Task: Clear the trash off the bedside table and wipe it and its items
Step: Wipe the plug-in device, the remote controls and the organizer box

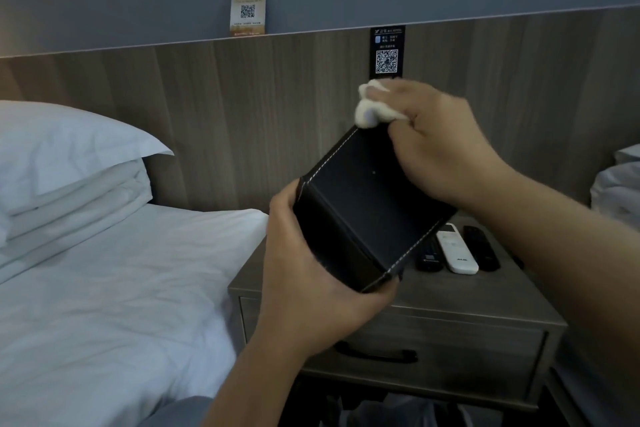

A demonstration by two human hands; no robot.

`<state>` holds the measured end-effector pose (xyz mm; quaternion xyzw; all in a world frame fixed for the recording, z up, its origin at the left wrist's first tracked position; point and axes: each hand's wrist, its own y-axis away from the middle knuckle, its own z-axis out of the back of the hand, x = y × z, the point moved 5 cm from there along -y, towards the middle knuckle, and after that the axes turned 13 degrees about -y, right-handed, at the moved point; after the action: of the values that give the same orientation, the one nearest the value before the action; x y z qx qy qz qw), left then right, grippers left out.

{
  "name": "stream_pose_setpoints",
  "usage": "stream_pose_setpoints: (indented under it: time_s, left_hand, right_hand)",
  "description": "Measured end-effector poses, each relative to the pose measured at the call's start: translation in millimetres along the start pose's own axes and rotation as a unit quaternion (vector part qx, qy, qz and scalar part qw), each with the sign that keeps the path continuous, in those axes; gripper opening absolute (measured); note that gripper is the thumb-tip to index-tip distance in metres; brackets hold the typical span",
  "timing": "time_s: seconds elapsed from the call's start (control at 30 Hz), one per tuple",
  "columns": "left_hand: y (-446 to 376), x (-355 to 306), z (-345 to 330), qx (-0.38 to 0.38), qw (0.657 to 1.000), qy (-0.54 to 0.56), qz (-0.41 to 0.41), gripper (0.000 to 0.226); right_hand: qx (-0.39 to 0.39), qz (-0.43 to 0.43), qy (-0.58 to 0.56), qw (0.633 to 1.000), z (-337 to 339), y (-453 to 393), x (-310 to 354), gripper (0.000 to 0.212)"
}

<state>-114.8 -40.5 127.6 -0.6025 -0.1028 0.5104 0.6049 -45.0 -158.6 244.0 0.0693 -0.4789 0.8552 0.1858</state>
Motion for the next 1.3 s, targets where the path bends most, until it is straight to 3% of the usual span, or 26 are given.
stream_pose_setpoints:
  time_s: [0.17,0.33,0.57,0.73,1.0,1.17,1.3]
  left_hand:
    - [-6.7,7.6,0.7,0.015,0.999,0.033,0.016,0.096]
    - [-1.4,9.3,9.9,-0.056,0.998,0.021,0.025,0.098]
    - [12.4,4.8,6.5,-0.089,0.995,0.046,-0.03,0.101]
    - [7.1,6.9,-2.0,-0.073,0.997,-0.003,-0.032,0.105]
    - [0.2,5.6,-14.4,-0.025,0.998,-0.054,-0.016,0.11]
    - [-9.7,6.0,-17.4,-0.035,0.998,-0.004,0.045,0.108]
    - [-10.1,17.5,-5.9,-0.03,0.998,0.039,0.046,0.105]
  right_hand:
    - [0.061,0.075,-0.078,0.992,-36.8,32.2,49.6,0.048]
    - [0.07,0.065,-0.071,0.993,-25.7,2.9,26.9,0.039]
    - [0.016,-0.042,0.005,0.999,-2.9,-15.7,-20.4,0.04]
    - [-0.094,-0.107,-0.003,0.99,15.6,9.0,-35.3,0.038]
    - [-0.182,-0.194,-0.03,0.964,25.9,53.3,-40.6,0.04]
    - [-0.165,-0.104,-0.117,0.974,-10.6,67.8,11.8,0.043]
    - [-0.116,-0.03,-0.187,0.975,-26.2,71.6,31.8,0.048]
